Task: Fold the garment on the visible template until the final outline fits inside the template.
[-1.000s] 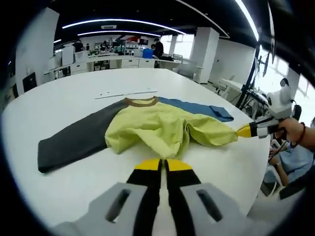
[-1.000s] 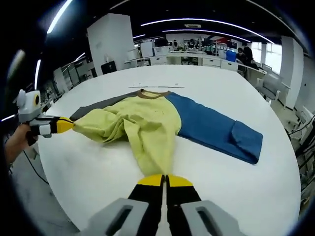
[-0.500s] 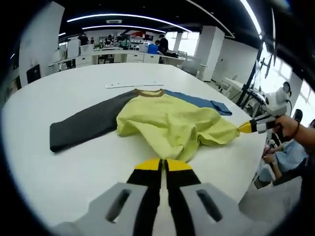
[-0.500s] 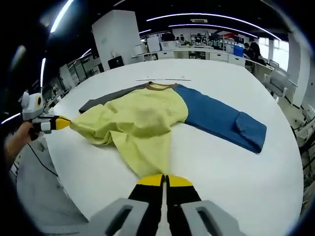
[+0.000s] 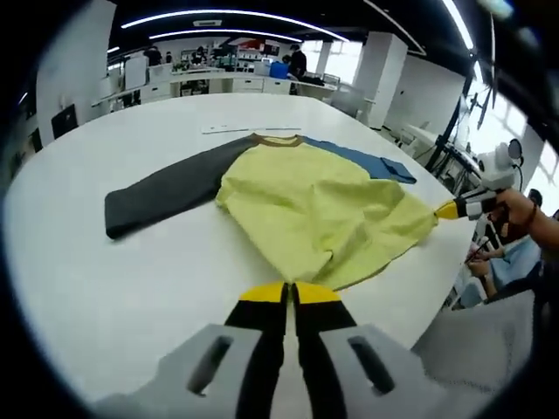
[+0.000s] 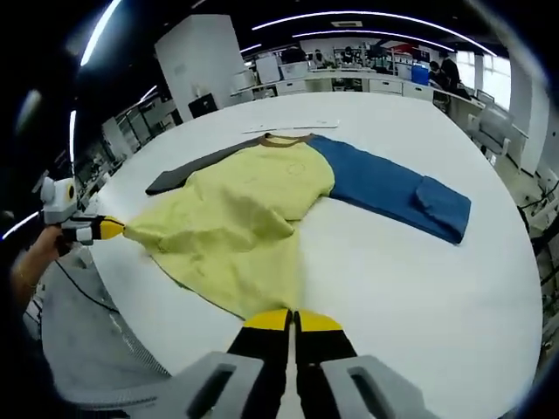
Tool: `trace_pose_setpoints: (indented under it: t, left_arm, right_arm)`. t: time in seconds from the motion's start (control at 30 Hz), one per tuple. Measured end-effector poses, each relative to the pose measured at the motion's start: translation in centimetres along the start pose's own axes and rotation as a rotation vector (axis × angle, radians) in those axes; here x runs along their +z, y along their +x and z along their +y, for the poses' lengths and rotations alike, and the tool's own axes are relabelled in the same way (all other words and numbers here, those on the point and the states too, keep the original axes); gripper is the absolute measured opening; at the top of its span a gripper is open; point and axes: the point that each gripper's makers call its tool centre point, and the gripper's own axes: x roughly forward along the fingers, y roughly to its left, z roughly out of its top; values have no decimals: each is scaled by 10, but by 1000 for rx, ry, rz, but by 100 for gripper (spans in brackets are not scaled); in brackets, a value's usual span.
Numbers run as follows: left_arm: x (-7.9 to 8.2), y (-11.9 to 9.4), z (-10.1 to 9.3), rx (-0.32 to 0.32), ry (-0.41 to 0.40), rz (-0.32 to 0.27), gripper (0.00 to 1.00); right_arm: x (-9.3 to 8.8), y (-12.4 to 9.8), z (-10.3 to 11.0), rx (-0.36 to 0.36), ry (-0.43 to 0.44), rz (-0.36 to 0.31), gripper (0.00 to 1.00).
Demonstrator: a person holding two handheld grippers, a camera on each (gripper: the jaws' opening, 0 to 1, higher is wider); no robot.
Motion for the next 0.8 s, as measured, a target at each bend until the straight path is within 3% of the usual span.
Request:
trace_pose_setpoints:
  t: [0.4,0.8]
  left_arm:
    - [-17,-10,1,10,-16,56,0]
    - [-29,-16,6,23,-60,120,0]
  right_arm:
    - [-22,-5,2,10,28,56,0]
    - [-39,-3,0,5,-2,138,0]
